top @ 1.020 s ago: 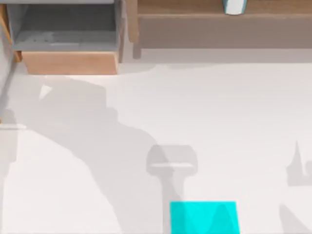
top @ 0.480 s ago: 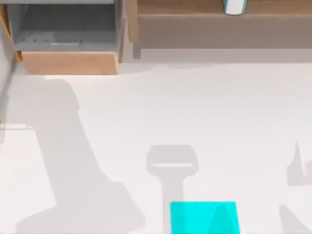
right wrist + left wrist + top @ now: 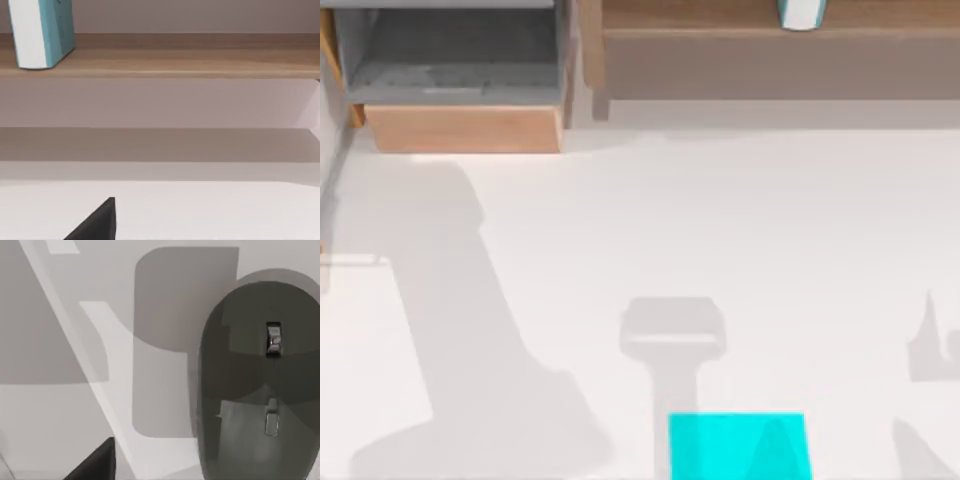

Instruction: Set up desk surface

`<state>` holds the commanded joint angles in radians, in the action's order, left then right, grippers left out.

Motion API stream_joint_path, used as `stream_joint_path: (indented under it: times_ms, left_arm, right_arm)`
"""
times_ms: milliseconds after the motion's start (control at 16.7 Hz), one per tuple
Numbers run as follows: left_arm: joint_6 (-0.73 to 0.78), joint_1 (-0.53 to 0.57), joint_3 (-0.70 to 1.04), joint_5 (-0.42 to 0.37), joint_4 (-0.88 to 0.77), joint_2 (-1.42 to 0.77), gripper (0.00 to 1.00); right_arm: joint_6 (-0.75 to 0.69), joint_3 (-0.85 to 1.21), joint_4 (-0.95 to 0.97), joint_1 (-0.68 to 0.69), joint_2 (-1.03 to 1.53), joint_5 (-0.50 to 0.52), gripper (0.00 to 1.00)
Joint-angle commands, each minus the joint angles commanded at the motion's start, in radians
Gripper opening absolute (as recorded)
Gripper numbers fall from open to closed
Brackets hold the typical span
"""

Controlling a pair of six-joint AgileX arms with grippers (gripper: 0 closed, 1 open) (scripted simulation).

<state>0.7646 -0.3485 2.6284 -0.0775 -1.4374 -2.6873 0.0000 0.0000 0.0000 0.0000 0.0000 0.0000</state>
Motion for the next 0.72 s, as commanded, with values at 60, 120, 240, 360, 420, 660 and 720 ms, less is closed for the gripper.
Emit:
stream_joint_path:
  times_ms: [60,120,240,360,420,660,720]
  left_arm:
    - [0.002,0.0,-0.006,0.0,0.004,0.002,1.0]
    - [0.005,-0.001,-0.016,-0.001,0.01,0.007,1.0]
    - [0.009,-0.002,-0.047,-0.001,0.029,0.019,1.0]
    - [0.01,-0.004,-0.084,-0.002,0.053,0.029,1.0]
    - [0.009,-0.003,-0.101,-0.001,0.068,0.031,1.0]
    - [-0.001,0.006,-0.139,0.0,0.124,0.02,1.0]
    - [-0.003,0.009,-0.142,0.001,0.13,0.015,1.0]
  right_arm:
    - [0.0,0.0,0.0,0.0,0.0,0.0,1.0]
    - [0.0,0.0,0.0,0.0,0.0,0.0,1.0]
    - [0.0,0.0,0.0,0.0,0.0,0.0,1.0]
    - [0.0,0.0,0.0,0.0,0.0,0.0,1.0]
    - [0.0,0.0,0.0,0.0,0.0,0.0,1.0]
    - [0.0,0.0,0.0,0.0,0.0,0.0,1.0]
    - [0.0,0.0,0.0,0.0,0.0,0.0,1.0]
